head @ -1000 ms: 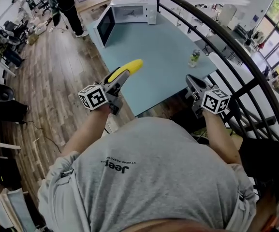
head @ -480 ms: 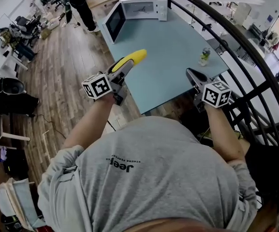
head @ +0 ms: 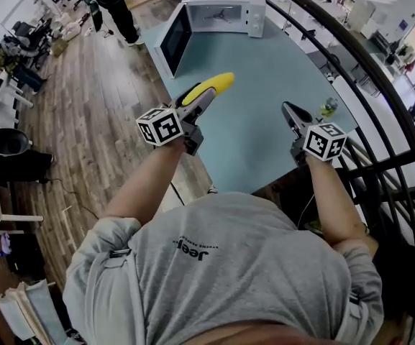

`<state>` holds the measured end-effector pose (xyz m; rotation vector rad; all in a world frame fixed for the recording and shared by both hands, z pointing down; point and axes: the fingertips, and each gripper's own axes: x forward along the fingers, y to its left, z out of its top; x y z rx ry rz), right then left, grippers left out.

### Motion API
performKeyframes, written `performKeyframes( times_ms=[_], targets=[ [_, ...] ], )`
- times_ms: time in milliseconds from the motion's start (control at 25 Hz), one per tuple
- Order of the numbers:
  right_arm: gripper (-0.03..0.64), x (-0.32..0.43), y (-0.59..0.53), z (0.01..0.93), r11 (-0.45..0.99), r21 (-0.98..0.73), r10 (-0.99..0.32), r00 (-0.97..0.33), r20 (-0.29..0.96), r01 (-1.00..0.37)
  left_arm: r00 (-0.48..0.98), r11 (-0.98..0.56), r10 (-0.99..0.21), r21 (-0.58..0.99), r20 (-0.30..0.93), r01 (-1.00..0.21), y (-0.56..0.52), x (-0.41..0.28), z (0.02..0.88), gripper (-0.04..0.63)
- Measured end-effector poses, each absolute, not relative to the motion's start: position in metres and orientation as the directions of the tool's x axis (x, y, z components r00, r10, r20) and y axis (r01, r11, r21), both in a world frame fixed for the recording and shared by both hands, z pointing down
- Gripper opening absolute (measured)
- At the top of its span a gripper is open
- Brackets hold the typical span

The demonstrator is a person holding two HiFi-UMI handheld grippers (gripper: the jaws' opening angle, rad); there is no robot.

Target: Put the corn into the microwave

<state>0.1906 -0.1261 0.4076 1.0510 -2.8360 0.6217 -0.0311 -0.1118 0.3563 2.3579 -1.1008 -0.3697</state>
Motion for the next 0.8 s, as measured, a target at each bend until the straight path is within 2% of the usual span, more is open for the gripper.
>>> performKeyframes(
  times_ms=[360,800],
  targets=[
    [0.018,0.12,-0.289,0.428,0.641,-0.324,-0.659,-0.716,0.23,-0.695,0.689,-0.547,-0.725,0.613,-0.008,-0.569,-0.283,-0.076,0.414,0.262],
    [0.018,0.063,-0.41,0.472,0.639,-0.281,-0.643,-0.698,0.316,-0.716,0.666,-0.535,-0.745,0.623,-0.03,-0.57,-0.417,-0.101,0.462,0.262]
  ],
)
